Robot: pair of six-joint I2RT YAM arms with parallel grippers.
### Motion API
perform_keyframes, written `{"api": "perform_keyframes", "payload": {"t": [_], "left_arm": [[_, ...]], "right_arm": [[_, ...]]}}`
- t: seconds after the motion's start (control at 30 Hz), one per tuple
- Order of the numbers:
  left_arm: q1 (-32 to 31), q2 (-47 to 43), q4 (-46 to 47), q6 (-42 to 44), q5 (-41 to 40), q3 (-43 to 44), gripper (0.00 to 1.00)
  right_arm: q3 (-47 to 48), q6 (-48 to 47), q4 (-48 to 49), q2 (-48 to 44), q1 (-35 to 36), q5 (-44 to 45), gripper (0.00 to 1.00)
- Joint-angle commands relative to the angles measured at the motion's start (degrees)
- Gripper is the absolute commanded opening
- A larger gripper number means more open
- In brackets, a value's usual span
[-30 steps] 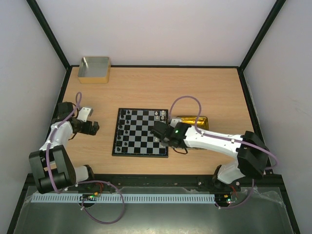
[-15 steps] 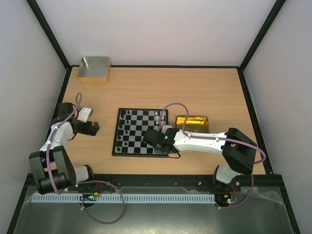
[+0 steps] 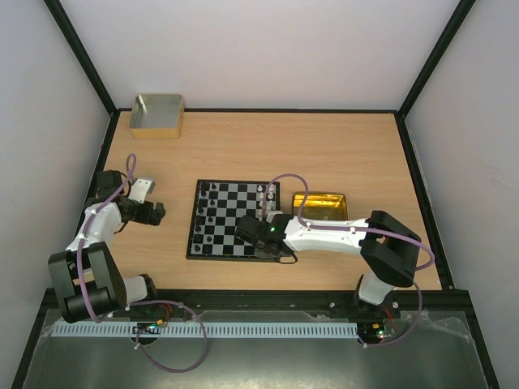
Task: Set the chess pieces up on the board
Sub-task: Place the chess piece on the chessboard.
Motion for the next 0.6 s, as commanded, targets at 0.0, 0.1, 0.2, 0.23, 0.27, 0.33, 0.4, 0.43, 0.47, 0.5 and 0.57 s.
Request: {"api": "perform_keyframes", "payload": {"t": [0.0,0.1,0.2,0.23,0.27,0.33,0.4,0.43,0.47,0.5,0.57], "left_arm": [[-0.16,0.39,-0.08,0.33,0.67,-0.76,0.99],[-0.11,0.39,0.20,0.12,0.52,-1.01,0.99],[-0.14,0.40,0.37,0.01,0.44,-1.09,1.00],[-0.16,0.39,0.44,0.04,0.40,-1.12,0.99],[-0.11,0.39,0.45,0.04,0.35,-1.15,0.99],[-0.16,0.41,0.66,0.02,0.35,-1.28,0.99],[-0.09,0.40,0.63,0.04,0.29,-1.22,0.99],[-0.11,0.35,0.63,0.04,0.30,-1.23,0.99],[-0.15,0.31,0.63,-0.04,0.30,-1.30,0.99],[-0.11,0.24,0.63,-0.04,0.30,-1.24,1.00],[-0.14,0.18,0.71,-0.04,0.22,-1.31,1.00]], "right_arm": [[-0.14,-0.65,0.06,0.84,0.52,0.30,0.06],[-0.14,-0.72,-0.03,0.89,0.52,0.14,0.07],[-0.36,-0.82,-0.28,0.68,0.52,0.11,0.07],[-0.38,-0.77,-0.34,0.58,0.52,0.13,0.07],[-0.34,-0.67,-0.42,0.47,0.52,0.12,0.07],[-0.39,-0.66,-0.51,0.22,0.54,0.03,0.07],[-0.18,-0.62,-0.86,0.07,0.52,0.21,0.07],[-0.24,-0.63,-0.87,0.04,0.52,0.22,0.07],[-0.19,-0.63,-1.01,-0.09,0.52,0.27,0.07],[-0.25,-0.59,-1.16,-0.15,0.52,0.36,0.07],[-0.29,-0.51,-1.17,-0.28,0.52,0.37,0.07]]}}
